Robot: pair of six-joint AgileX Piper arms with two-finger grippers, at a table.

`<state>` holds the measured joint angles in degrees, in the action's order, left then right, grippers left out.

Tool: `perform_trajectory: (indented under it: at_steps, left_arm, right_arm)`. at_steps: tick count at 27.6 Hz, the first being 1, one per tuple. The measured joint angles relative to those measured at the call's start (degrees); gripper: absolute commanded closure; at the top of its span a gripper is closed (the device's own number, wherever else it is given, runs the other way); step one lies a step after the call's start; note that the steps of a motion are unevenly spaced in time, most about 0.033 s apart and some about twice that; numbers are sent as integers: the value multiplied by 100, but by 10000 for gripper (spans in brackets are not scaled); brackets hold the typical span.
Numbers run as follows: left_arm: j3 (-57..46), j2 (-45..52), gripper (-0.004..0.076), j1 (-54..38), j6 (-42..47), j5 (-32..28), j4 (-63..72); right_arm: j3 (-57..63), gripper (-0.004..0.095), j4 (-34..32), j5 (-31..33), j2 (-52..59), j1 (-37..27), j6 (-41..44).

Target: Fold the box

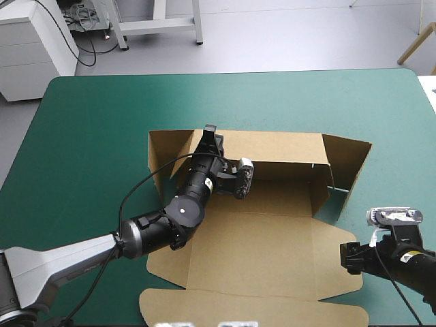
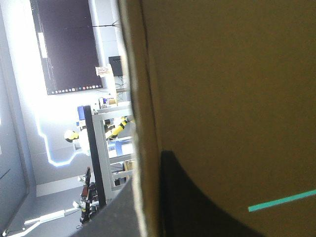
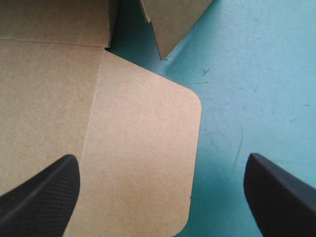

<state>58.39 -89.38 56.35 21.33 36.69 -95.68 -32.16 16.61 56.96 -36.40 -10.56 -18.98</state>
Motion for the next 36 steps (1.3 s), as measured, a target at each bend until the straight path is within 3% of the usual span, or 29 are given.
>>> perform_trajectory:
  at_steps: [6, 14, 27, 36]
  left_arm:
    - [0, 0, 734, 0, 0, 7, 0]
    - [0, 0, 734, 0, 0, 7, 0]
    - [0, 0, 734, 0, 0, 7, 0]
    - [0, 0, 734, 0, 0, 7, -2]
  right_arm:
    - [-204, 112, -1, 58, 0, 0, 61]
    - [-1901, 180, -1, 63, -503, 0, 350]
    - [-4743, 180, 93, 58, -3439, 0, 394]
    - [-5373, 180, 494, 118, -5419, 11, 269]
